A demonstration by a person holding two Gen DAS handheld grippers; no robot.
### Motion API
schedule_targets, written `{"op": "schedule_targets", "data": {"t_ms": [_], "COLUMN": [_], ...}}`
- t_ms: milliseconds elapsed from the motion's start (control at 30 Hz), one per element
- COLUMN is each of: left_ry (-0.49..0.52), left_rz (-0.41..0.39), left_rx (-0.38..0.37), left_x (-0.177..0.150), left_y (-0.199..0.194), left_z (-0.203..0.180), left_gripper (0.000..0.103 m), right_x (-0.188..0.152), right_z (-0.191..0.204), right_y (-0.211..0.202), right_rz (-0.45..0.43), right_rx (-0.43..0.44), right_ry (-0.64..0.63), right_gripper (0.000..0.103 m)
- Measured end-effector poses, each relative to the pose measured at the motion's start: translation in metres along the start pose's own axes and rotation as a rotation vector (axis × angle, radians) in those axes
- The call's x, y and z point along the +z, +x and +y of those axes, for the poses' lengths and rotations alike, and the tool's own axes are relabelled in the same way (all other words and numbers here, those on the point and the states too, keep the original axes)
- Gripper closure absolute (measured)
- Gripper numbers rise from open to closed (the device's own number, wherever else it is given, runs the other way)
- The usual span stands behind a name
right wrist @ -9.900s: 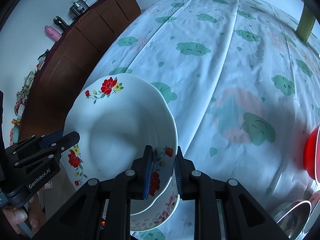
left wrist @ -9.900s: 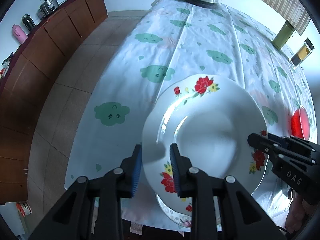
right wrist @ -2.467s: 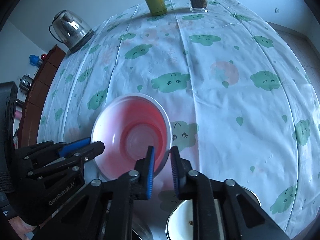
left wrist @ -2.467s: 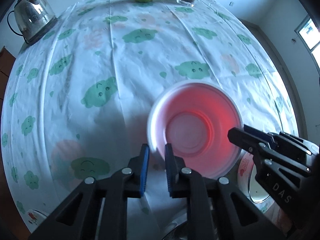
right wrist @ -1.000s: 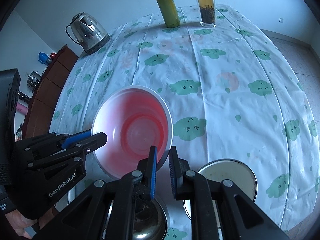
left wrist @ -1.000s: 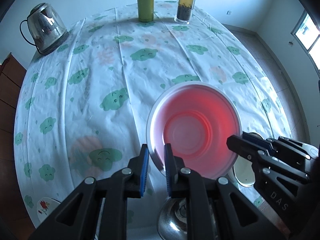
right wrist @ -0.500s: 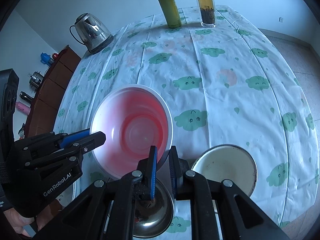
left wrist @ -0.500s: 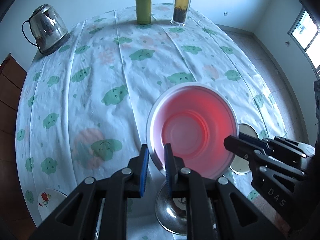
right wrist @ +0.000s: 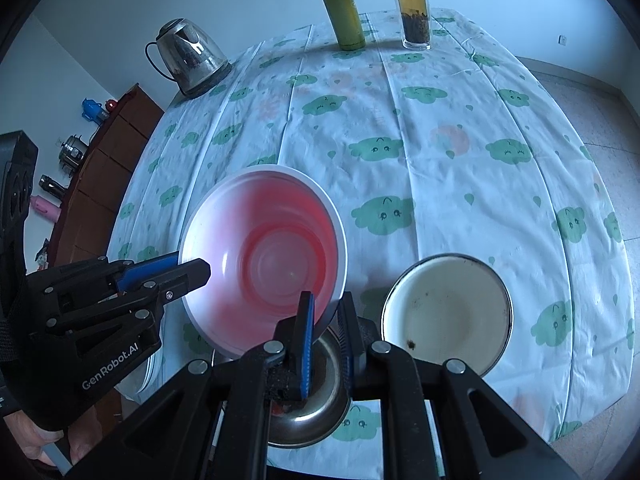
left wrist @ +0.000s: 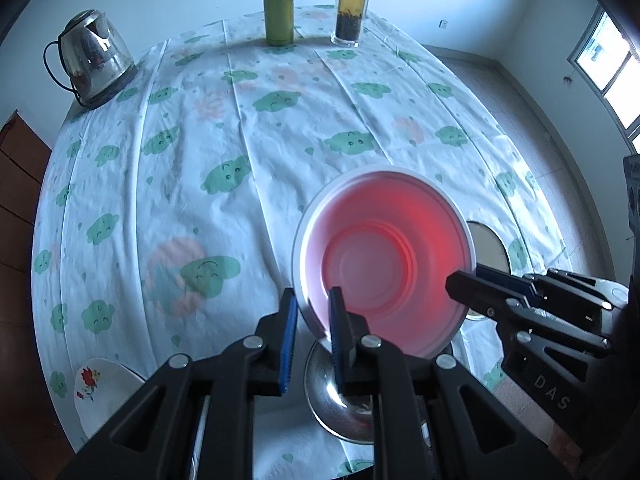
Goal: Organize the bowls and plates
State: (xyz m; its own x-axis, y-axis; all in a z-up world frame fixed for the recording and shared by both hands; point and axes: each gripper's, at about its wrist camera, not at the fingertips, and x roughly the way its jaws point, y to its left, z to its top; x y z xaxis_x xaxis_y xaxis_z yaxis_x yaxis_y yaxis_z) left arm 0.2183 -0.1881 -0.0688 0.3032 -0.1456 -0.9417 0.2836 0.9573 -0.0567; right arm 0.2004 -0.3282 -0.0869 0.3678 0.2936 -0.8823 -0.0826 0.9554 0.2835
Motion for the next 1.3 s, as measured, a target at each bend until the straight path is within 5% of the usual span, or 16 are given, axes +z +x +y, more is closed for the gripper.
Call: {"op": "schedule_targets", "data": {"t_ms": [1300], "left_ry": [0.056], "left_rz": [0.028], "left_rx": [-0.038], "left_x": [-0.038], "left_y": [-0.011], "left_z": [-0.011], "left_gripper": [0.090], "right_x": [-0.052], "right_z": [0.010], "right_y": [-0.011], "right_rz": [0.030], "right_rx": [-0.025], "right_ry": [0.033], "right_gripper": [0.089]}}
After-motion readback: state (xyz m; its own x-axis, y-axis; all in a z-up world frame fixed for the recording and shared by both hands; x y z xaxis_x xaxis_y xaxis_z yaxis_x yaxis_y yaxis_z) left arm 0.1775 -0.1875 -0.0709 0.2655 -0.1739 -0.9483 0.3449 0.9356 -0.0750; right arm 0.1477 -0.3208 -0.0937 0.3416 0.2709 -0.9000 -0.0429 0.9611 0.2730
